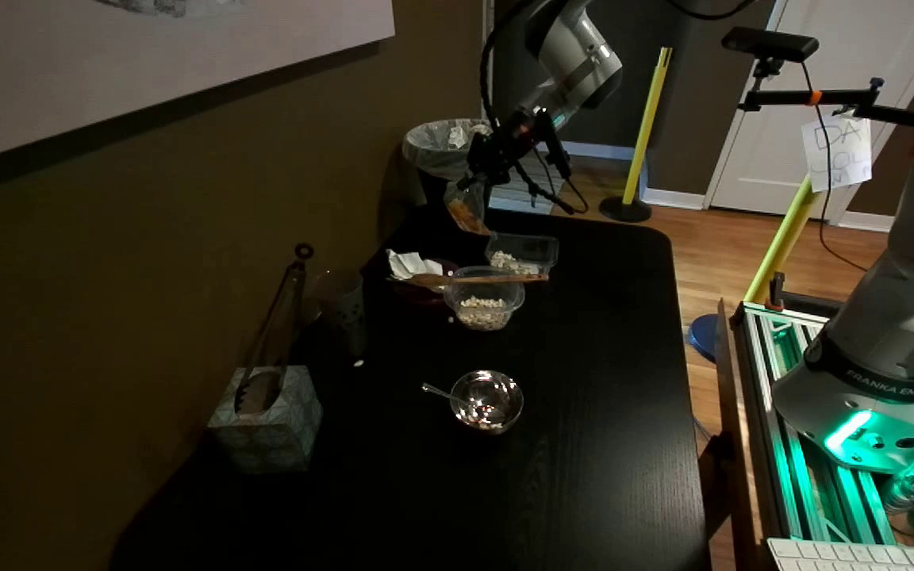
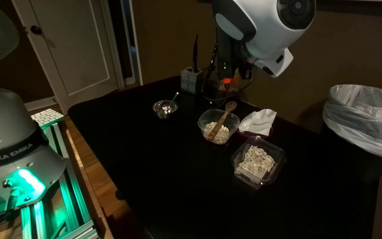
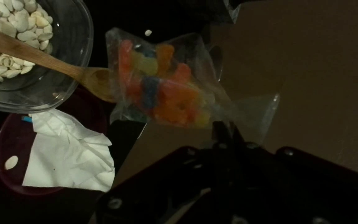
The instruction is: Pick up the clear packet with orange substance in it and put it in the silver bowl
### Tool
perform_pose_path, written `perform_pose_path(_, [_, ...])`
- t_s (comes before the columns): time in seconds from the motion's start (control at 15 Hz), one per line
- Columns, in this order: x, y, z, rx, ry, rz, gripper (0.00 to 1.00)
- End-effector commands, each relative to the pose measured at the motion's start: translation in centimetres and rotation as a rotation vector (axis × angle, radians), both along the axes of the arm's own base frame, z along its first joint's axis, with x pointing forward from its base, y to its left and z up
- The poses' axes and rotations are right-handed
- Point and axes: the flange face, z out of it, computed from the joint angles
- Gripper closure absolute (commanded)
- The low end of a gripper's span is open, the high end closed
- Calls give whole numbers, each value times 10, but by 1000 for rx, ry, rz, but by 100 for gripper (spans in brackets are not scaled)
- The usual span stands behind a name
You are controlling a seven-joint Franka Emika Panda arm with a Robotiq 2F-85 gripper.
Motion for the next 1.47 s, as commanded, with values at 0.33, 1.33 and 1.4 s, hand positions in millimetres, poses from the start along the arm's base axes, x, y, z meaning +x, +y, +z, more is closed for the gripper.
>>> perform_pose_path(0.33, [-79,25,15,57,-137,235,100])
perform_pose_path(1.33, [-144,60,12,82,-236,365,98])
perform_pose_path(1.4, [-144,60,12,81,-236,365,98])
